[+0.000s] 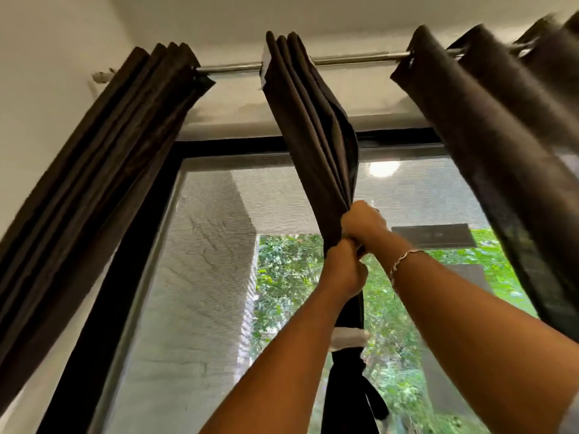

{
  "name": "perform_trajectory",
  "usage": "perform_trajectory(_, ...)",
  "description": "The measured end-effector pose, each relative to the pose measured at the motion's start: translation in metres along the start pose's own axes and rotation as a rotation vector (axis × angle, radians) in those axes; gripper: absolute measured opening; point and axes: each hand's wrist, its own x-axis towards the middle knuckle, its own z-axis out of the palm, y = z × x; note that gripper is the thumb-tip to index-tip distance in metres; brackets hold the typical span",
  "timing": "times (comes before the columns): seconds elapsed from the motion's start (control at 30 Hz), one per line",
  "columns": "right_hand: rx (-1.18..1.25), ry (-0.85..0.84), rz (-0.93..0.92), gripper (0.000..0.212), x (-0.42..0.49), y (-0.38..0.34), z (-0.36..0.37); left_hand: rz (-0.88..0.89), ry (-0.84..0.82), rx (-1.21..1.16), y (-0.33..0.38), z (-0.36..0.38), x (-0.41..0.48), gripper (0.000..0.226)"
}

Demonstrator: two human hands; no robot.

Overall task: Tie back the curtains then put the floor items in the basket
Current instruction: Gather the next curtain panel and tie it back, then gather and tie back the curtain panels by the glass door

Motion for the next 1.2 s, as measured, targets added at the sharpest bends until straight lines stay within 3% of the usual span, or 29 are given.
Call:
perform_trajectory(0.2,-0.048,0.003,-0.059,0.032,-0.01,0.003,-0.035,0.032,0.057,-0.064,0.035,0.009,-0.009,0.042)
perform_trajectory(0.4,-0.026,-0.14,-0.086,0.031,-0.043,0.009,-0.035,-0.003,0.094,0.132,0.033,0.01,-0.04,0.046)
perform_trajectory(0.63,0.029,-0.315,-0.105,0.025,-0.091,0.028,-0.018,-0.02,-0.142,0.526,0.023,0.002,-0.101,0.071)
perform_trajectory(0.97,-0.166,-0.373,-0.19,0.039,-0.235,0.106,-0.006,0.01,-0.282,0.631,0.008,-0.003,-0.216,0.066)
perform_trajectory(1.2,-0.371,-0.492,-0.147,0.059,-0.366,0.14,-0.016,-0.146,-0.458,0.615,0.018,-0.001,-0.342,0.075)
